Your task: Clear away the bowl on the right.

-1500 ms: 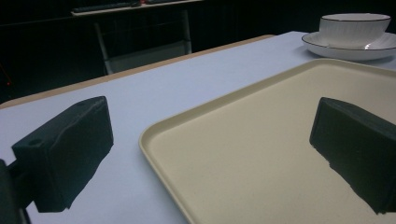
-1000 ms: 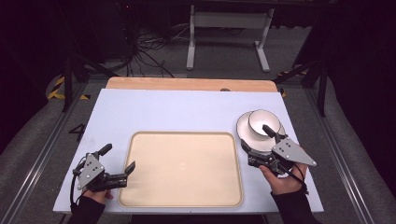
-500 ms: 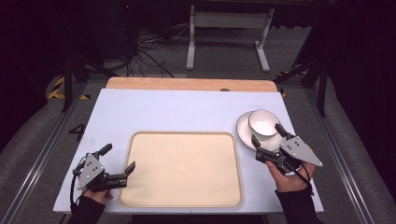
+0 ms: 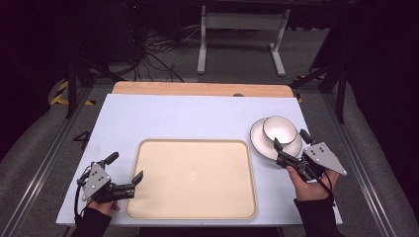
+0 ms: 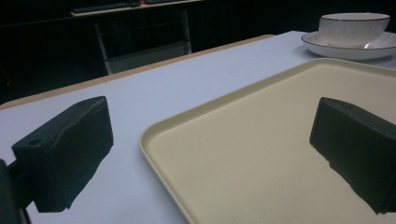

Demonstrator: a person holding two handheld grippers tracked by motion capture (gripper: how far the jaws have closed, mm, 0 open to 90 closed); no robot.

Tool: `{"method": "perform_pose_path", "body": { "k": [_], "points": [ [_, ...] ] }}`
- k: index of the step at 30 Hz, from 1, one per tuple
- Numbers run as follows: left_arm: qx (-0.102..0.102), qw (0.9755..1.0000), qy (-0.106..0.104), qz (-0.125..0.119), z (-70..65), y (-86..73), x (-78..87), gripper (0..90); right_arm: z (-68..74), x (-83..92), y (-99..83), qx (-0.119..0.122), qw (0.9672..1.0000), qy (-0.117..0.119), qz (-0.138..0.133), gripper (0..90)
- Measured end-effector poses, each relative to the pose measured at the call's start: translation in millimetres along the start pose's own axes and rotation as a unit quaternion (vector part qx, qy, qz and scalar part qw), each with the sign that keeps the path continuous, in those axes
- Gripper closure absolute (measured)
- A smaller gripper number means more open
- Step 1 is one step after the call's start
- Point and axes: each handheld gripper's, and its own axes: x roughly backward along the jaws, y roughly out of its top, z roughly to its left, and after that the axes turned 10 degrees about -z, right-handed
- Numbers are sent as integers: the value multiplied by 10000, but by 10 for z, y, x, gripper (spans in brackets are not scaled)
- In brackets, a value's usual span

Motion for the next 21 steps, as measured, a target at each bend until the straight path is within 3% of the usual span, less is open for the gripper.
{"method": "perform_pose_path", "body": {
  "k": [8,13,21],
  "points": [
    [-7,10000,35,3,-10,0,-5,1,-93,-99,47,-24,9999,-104,59,146],
    [-11,10000,30,1,-9,0,-6,1,-180,-239,31,88,9995,-192,229,147],
    [-7,10000,24,11,-10,0,-4,1,-300,-403,19,122,9990,-176,394,147]
  ]
}}
